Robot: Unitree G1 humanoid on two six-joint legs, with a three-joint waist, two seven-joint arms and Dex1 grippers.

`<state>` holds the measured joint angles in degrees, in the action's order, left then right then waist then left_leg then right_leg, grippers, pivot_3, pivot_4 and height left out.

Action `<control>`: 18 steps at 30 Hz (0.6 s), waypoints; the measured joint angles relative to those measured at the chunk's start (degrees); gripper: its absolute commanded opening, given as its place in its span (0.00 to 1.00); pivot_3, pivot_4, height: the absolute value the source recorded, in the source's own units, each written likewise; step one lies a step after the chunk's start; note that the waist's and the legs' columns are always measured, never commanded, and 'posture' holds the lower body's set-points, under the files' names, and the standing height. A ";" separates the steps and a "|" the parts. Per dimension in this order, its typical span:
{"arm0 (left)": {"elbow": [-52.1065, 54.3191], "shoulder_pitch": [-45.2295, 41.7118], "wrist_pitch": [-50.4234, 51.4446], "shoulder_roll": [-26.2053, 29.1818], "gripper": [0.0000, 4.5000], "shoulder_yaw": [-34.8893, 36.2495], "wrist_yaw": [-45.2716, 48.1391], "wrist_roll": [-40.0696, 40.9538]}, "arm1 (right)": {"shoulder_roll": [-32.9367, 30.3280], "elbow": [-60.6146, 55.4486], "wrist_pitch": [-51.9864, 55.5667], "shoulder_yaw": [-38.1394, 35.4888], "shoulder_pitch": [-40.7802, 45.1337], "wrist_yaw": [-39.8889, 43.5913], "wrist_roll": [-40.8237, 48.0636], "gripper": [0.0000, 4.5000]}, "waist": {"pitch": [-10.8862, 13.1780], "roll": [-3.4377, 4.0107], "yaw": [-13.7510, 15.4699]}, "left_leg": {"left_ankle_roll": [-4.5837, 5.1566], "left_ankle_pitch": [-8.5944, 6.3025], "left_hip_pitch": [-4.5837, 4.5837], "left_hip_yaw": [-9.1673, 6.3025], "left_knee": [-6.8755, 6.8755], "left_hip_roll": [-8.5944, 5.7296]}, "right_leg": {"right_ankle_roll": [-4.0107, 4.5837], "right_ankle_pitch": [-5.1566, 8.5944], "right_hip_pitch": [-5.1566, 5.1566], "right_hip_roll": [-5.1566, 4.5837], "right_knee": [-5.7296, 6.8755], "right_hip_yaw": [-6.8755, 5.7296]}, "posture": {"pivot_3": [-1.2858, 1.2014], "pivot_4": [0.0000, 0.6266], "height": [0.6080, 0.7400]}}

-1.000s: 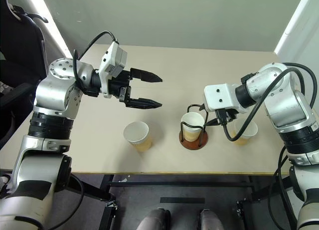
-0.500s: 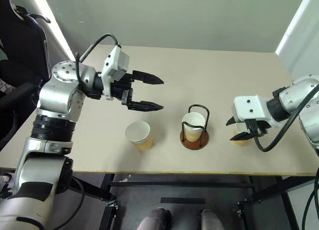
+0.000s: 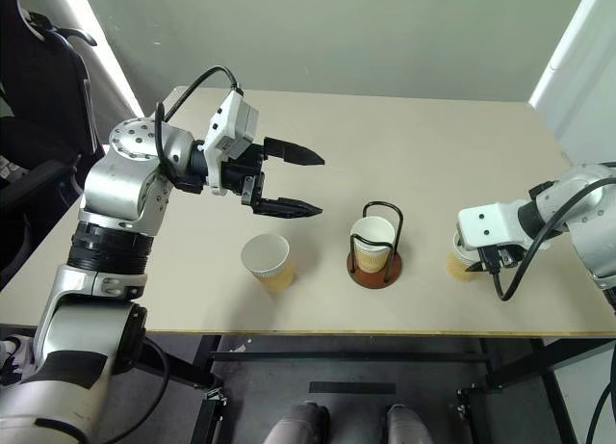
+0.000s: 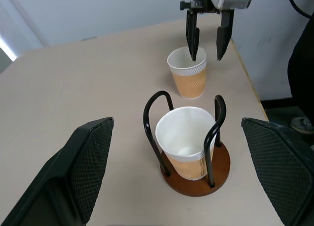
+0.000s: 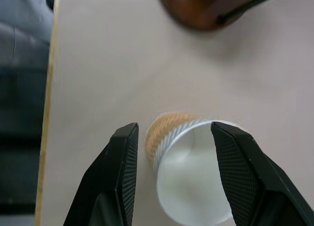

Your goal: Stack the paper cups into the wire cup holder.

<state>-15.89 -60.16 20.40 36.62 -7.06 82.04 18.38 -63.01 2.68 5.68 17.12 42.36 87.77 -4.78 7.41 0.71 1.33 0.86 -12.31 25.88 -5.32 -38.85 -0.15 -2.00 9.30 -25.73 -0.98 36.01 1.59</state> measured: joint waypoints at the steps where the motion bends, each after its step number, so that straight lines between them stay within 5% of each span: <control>1: 0.06 0.01 0.06 0.16 1.00 0.00 -0.01 0.01 | 0.22 0.64 -0.73 0.30 -0.50 -0.01 -0.51 0.51 | 0.00 0.00 0.04 | 0.03 -0.02 0.00 0.00 -0.03 0.00 | 0.00 0.00 0.01 0.00 0.00 0.00 | 0.52 0.24 1.00; 6: 0.09 0.01 0.08 0.23 1.00 0.00 -0.14 0.03 | 1.25 5.13 -5.19 2.82 -1.26 -0.77 -4.84 0.51 | 0.00 0.00 0.04 | 0.07 -0.05 0.00 0.00 -0.09 0.00 | -0.01 -0.01 0.04 0.00 0.00 0.00 | 0.52 0.24 1.00; 9: 0.08 0.01 0.07 0.23 1.00 0.00 -0.15 0.04 | 1.69 6.88 -6.84 3.26 -1.26 -1.16 -6.38 0.38 | 0.00 0.00 0.02 | 0.07 -0.05 -0.01 0.00 -0.08 0.00 | -0.01 -0.01 0.04 0.00 0.01 0.00 | 0.52 0.24 1.00; 14: 0.05 0.01 0.00 0.30 1.00 0.00 -0.15 -0.01 | 2.40 8.55 -8.32 3.26 -1.14 -1.27 -7.28 0.01 | 0.00 0.00 0.02 | 0.07 -0.06 0.00 0.00 -0.08 0.00 | -0.01 -0.01 0.05 0.00 0.00 0.00 | 0.52 0.24 1.00; 18: -0.44 0.00 -0.75 0.49 1.00 0.00 -0.20 -0.38 | 2.71 9.31 -8.73 3.23 -0.14 -1.31 -7.30 0.01 | 0.00 0.00 0.03 | 0.07 -0.06 -0.01 0.00 -0.08 0.00 | -0.01 -0.01 0.05 0.00 0.00 0.00 | 0.52 0.24 1.00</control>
<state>-16.34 -60.15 19.65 37.11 -7.06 81.84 18.00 -60.30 11.99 -3.05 20.35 42.22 86.46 -12.08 7.42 0.70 1.35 0.93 -12.37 25.87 -5.32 -38.93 -0.15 -2.01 9.29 -25.69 -0.98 36.01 1.59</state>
